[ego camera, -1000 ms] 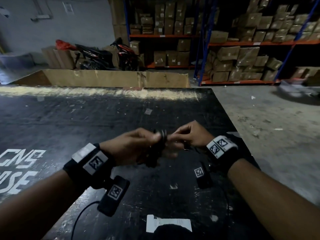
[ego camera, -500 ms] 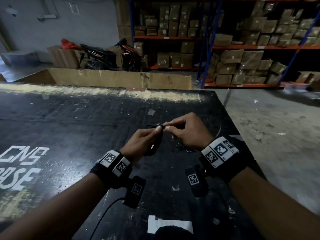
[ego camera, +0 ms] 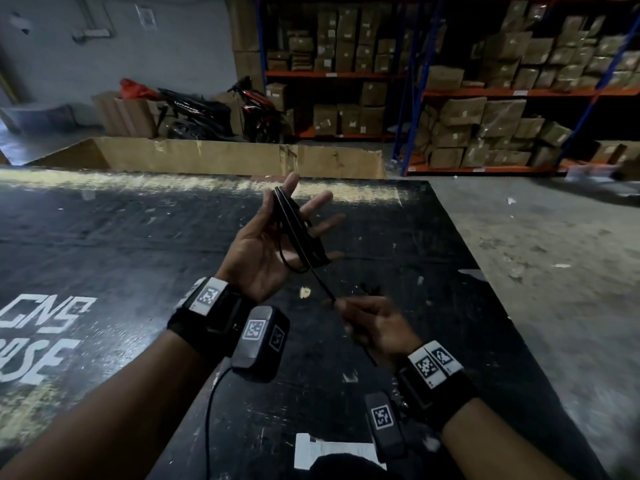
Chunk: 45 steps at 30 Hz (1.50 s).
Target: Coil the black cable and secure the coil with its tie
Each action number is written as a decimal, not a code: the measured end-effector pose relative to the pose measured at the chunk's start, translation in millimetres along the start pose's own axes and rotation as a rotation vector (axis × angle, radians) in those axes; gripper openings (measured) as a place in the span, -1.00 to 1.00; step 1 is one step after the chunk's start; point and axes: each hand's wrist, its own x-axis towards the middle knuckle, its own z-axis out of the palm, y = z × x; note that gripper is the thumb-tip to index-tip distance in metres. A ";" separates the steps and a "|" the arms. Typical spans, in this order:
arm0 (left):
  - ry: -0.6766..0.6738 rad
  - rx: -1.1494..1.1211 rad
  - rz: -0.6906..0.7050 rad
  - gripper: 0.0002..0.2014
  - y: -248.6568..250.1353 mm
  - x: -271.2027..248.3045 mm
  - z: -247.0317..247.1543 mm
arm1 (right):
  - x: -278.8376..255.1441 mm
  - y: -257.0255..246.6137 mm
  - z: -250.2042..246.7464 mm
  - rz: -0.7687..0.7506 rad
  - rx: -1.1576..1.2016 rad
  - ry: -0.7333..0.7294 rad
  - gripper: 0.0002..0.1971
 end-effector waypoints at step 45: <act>0.465 0.271 -0.146 -0.66 -93.5 -27.7 -24.8 | -34.7 50.2 36.8 -0.656 -1.335 0.292 -0.52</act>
